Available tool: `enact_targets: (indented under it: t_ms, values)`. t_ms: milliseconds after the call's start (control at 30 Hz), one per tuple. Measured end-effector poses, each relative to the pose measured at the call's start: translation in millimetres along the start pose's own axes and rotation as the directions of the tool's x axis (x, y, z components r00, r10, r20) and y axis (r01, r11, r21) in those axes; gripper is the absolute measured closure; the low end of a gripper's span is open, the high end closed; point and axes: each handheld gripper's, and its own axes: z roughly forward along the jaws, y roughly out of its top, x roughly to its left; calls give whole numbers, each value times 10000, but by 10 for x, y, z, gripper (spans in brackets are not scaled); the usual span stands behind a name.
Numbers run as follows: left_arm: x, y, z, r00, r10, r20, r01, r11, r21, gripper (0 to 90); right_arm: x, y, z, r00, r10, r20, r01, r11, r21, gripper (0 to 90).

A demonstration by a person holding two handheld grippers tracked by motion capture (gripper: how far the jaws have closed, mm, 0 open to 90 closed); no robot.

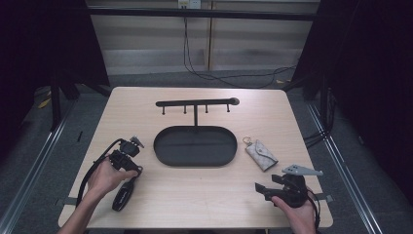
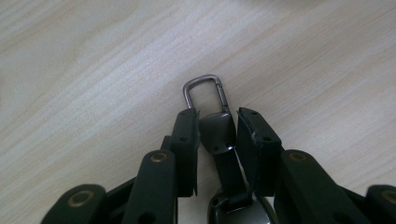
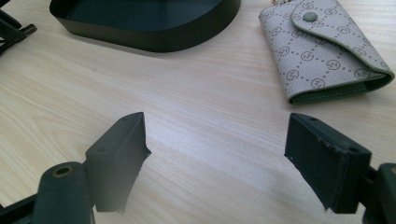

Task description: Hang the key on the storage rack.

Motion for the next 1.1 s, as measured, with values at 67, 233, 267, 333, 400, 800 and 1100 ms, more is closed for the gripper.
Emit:
enact_targets:
  t_ms: [67,233,267,333,400,800,1100]
  values:
    - [-2,20,9,10000,4,-95,-4,10000,35,682,-5,1,2,10000,38,3,-38,10000,-2,209]
    - [-14,47,25,9999,-22,-150,24,9998,190,669,1,-1,8,10000,36,12,-36,10000,58,209]
    - [-11,53,29,9999,-14,-137,17,9998,204,669,3,0,11,10000,-1,-15,1,10000,81,209]
    - [-20,60,41,9998,-89,-183,94,9996,284,663,8,1,14,10000,-58,-11,58,10000,80,209]
    - [-21,64,69,9998,-40,-179,47,9991,424,664,7,0,12,10000,-49,-12,50,9999,92,209]
    - [-12,93,75,9995,-217,-229,230,9980,582,668,8,-3,6,10000,-50,-23,51,9999,93,210]
    - [11,170,82,9999,81,-85,-70,9932,1162,704,1,-4,12,10000,13,-18,-12,9999,125,212]
